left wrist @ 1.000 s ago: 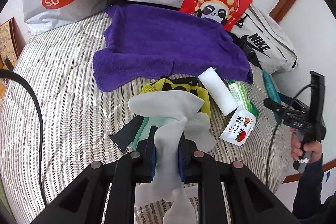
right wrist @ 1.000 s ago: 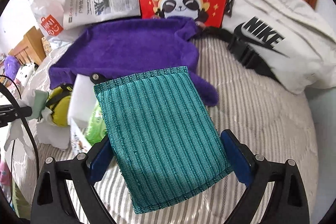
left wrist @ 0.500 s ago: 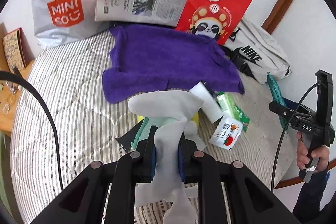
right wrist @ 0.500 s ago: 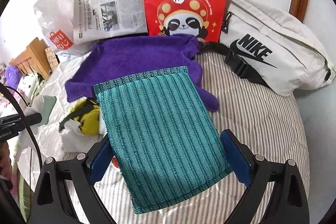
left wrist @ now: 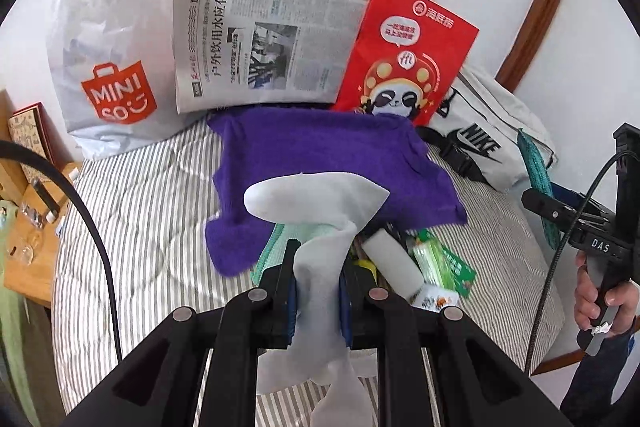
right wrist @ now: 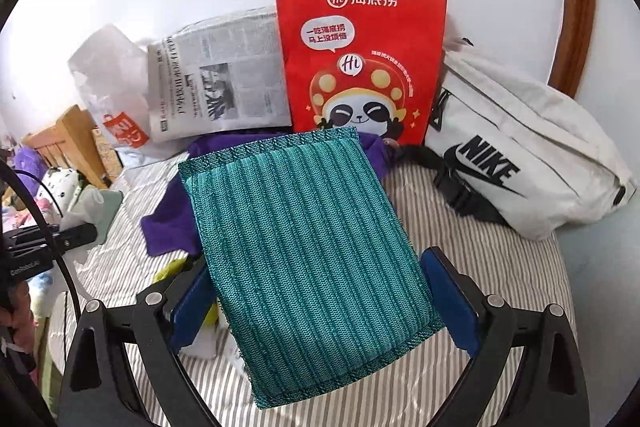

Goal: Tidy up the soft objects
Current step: 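Carry the teal pad with the right tool while the left carries gloves over the purple towel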

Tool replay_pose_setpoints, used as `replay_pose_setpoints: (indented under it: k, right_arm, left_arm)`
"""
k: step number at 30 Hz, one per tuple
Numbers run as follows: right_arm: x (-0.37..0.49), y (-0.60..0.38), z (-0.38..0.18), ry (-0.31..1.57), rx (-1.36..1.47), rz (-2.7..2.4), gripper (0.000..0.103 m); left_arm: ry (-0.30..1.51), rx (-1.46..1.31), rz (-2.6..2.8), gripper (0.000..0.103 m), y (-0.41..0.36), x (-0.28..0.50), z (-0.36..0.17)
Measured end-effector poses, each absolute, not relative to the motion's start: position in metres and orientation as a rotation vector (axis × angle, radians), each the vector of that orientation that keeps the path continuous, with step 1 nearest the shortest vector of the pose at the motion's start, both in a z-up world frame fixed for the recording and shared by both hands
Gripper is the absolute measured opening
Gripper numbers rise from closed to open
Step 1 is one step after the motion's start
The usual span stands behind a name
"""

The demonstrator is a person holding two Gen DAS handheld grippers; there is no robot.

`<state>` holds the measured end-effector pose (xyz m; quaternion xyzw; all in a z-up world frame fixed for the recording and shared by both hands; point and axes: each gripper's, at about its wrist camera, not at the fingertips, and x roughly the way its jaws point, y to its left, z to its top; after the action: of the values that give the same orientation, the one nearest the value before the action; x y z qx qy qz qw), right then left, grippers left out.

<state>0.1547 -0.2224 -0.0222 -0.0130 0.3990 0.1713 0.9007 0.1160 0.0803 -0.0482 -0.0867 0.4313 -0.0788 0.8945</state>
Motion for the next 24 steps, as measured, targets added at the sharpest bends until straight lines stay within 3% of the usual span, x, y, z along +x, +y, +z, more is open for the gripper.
replay_pose_setpoints:
  k: [24]
  right_arm:
    - [0.293, -0.167, -0.094, 1.001, -0.04, 0.308, 0.096]
  left_arm:
    - [0.926, -0.212, -0.194, 0.016, 0.086, 0.263, -0.079]
